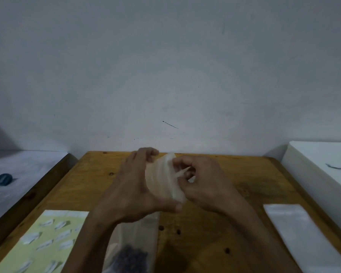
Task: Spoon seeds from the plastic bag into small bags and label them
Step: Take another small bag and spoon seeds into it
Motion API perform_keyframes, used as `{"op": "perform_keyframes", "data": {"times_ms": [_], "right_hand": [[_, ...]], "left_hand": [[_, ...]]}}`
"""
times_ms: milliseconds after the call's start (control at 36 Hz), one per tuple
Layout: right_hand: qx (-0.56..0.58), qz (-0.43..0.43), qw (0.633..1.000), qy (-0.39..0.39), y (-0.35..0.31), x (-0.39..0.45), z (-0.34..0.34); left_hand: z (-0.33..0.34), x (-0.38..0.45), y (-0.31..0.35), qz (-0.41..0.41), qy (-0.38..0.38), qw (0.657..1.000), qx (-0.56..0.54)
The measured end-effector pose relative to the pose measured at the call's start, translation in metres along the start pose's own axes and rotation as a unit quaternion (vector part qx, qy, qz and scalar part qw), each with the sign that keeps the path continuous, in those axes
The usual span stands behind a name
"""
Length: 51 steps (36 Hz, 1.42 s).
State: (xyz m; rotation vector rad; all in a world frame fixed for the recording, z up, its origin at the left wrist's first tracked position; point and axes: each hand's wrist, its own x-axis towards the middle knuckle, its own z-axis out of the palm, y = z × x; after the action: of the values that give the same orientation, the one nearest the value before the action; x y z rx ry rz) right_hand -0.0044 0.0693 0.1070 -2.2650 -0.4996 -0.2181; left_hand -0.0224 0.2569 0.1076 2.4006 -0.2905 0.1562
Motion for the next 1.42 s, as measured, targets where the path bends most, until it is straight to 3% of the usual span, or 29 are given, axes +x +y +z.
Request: {"op": "perform_keyframes", "data": {"times_ms": [111,250,333,444,556,667,750,833,972,1028,1083,1139,1222,1333,1417], "right_hand": [[0.031,-0.012,0.999,-0.027,-0.001,0.004,-0.002],[0.021,-0.022,0.999,-0.036,0.001,0.009,-0.006],[0.075,-0.008,0.997,-0.026,0.003,0.009,-0.007],[0.047,0.016,0.999,0.009,0.011,0.008,-0.010],[-0.070,0.123,0.980,0.141,0.051,0.000,-0.022],[-0.192,0.294,0.932,0.090,0.092,-0.014,-0.031],[-0.067,0.365,0.927,0.062,0.109,-0.021,-0.025],[0.160,0.380,0.900,0.140,0.115,-0.024,-0.014],[0.300,0.362,0.854,0.224,0.110,-0.016,-0.002],[0.300,0.344,0.855,0.245,0.107,-0.012,0.002],[0.186,0.280,0.904,0.263,0.103,-0.012,0.005],[0.021,0.148,0.945,0.292,0.101,-0.016,0.006],[-0.147,-0.008,0.935,0.323,0.105,-0.022,0.009],[-0.200,-0.040,0.927,0.315,0.118,-0.027,0.020],[-0.150,0.013,0.934,0.324,0.115,-0.029,0.026]], "left_hand": [[0.007,0.006,-0.009,0.091,-0.024,0.994,0.063],[0.011,0.009,-0.021,0.103,0.036,0.993,0.051],[0.015,0.011,-0.024,0.119,0.059,0.991,0.033],[0.020,0.015,-0.025,0.118,0.090,0.989,0.012],[0.022,0.019,-0.031,0.083,0.117,0.990,0.014],[0.023,0.025,-0.036,0.031,0.102,0.994,0.032],[0.029,0.029,-0.038,-0.006,0.069,0.997,0.043],[0.039,0.034,-0.039,-0.027,0.040,0.998,0.050],[0.049,0.044,-0.032,-0.031,-0.001,0.998,0.060],[0.052,0.048,-0.030,-0.031,-0.016,0.998,0.057],[0.055,0.052,-0.028,-0.031,-0.033,0.997,0.055],[0.058,0.056,-0.027,-0.029,-0.050,0.997,0.050],[0.062,0.060,-0.026,-0.016,-0.067,0.996,0.057],[0.069,0.066,-0.025,0.009,-0.097,0.993,0.067],[0.072,0.068,-0.023,0.013,-0.125,0.988,0.092]]}}
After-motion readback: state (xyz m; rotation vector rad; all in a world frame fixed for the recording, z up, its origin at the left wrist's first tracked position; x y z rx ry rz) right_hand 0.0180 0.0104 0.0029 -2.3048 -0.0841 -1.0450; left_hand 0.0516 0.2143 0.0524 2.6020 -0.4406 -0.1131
